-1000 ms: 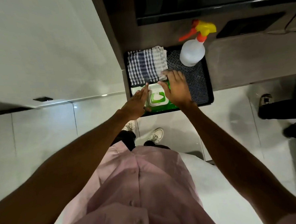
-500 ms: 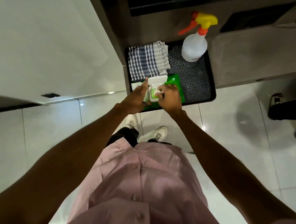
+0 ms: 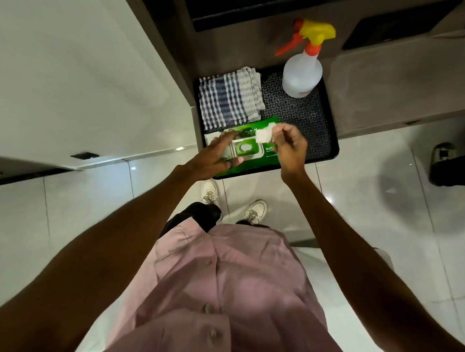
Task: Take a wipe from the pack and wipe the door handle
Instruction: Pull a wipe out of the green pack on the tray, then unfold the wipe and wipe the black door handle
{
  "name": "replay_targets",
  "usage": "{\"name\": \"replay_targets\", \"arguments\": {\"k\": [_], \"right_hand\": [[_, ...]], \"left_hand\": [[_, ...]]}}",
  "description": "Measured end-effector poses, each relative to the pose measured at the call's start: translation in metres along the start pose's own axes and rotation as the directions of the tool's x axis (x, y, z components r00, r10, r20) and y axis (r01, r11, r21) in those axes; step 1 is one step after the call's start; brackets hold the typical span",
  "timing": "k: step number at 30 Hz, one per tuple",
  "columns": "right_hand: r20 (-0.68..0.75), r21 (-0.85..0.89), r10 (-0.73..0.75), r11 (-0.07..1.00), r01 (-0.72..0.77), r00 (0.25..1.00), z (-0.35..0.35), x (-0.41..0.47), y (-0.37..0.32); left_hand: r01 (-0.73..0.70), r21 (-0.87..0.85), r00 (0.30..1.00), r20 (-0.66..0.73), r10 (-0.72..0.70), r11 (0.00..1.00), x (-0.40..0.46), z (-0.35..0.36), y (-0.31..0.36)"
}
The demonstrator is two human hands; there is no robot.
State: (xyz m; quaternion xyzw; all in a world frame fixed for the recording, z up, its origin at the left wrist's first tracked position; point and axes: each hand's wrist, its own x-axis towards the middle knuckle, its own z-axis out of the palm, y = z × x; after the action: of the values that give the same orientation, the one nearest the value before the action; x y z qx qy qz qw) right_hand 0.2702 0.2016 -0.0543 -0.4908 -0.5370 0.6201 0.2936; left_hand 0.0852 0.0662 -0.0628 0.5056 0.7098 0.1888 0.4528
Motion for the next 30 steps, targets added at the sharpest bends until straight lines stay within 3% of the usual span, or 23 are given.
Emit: {"name": "replay_targets", "arguments": {"k": [5,9,12,15,17,19,21,27,30], "right_hand": [[-0.094,0.033,0.139,0.990,-0.136,0.986,-0.002,0.006,0.000],[-0.085,-0.022,0.184,0.982,-0.186,0.979,0.001,0.005,0.002],[-0.056,-0.066,0.174,0.982,-0.177,0.983,0.007,0.000,-0.002],[-0.013,-0.019,0.188,0.982,-0.188,0.982,0.022,-0.008,-0.014],[0.011,-0.005,0.165,0.986,-0.165,0.986,0.036,-0.015,-0.027],[0.039,0.006,0.119,0.993,-0.119,0.992,0.055,-0.026,-0.042],[0.090,0.009,0.089,0.996,-0.090,0.992,0.080,-0.038,-0.060],[0.352,-0.017,0.056,0.998,-0.054,0.934,0.184,-0.087,-0.118],[0.446,-0.035,0.069,0.998,-0.059,0.893,0.254,-0.126,-0.142]], "left_hand": [[-0.031,0.213,1.000,0.012,0.029,0.977,0.004,0.010,0.001],[-0.025,0.518,0.997,-0.052,0.061,0.855,0.006,0.025,-0.001],[-0.025,0.633,0.995,-0.059,0.080,0.774,0.003,0.025,0.001],[-0.044,0.627,0.993,-0.057,0.103,0.778,-0.002,0.014,0.002],[0.013,0.405,0.973,-0.215,0.081,0.914,-0.016,0.005,0.008],[0.031,0.042,0.897,-0.441,-0.010,0.999,-0.040,-0.008,0.013],[-0.070,-0.075,0.811,-0.586,0.013,0.995,-0.066,-0.029,0.017],[-0.264,0.213,0.559,-0.761,0.329,0.941,-0.160,-0.117,-0.009],[-0.269,0.263,0.516,-0.773,0.369,0.927,-0.223,-0.159,-0.044]]}}
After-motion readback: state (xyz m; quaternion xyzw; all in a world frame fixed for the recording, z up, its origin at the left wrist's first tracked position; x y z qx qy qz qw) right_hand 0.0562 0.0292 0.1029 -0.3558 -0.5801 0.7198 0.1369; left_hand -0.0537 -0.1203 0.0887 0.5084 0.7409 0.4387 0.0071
